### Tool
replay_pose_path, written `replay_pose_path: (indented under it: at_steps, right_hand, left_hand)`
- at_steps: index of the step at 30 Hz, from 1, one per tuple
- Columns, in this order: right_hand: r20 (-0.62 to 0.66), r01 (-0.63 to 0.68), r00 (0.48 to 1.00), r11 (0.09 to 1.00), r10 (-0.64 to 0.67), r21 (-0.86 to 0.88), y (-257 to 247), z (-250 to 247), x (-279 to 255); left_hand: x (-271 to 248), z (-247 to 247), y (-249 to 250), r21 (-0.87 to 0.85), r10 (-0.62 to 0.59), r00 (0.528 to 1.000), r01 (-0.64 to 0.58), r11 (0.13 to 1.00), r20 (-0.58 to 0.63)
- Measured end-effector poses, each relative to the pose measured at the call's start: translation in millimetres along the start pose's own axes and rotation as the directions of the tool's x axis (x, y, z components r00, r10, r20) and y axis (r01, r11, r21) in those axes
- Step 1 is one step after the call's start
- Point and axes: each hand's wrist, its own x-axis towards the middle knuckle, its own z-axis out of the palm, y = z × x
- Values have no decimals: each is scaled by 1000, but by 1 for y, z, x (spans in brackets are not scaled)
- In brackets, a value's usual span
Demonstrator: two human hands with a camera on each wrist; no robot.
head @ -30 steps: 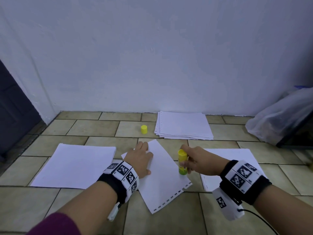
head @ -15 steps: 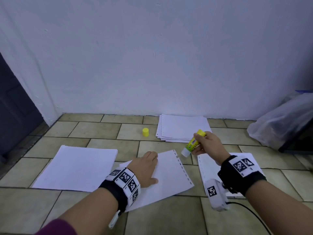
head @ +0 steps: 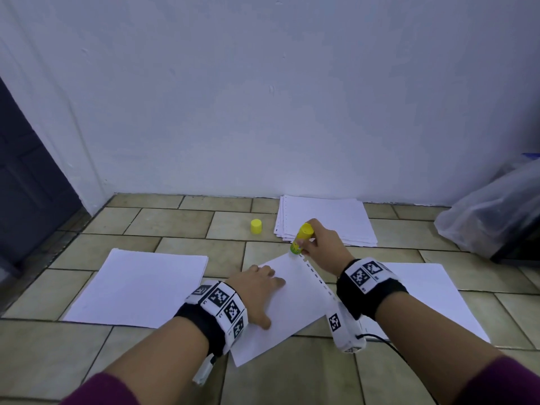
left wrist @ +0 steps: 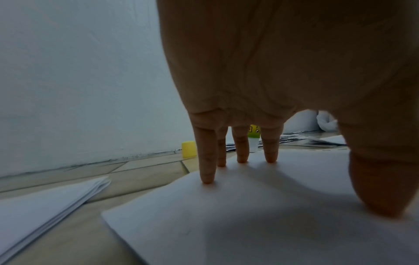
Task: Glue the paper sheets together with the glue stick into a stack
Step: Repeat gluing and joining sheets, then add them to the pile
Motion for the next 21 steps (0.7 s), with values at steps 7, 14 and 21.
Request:
replay_pose_path:
  at_steps: [7, 14, 21]
  right_hand:
    - [213, 73, 977, 967, -20, -244, -1, -14, -9]
    - [347, 123, 938, 954, -22, -272, 5, -38, -45]
    - [384, 78, 923, 975, 8, -207, 5, -49, -57]
  left_hand:
    - [4, -1, -4, -3, 4, 1000, -4, 1000, 15]
    - [6, -3, -6, -14, 0, 999, 1, 1000, 41]
    - [4, -2, -5, 24, 2, 999, -3, 1000, 52]
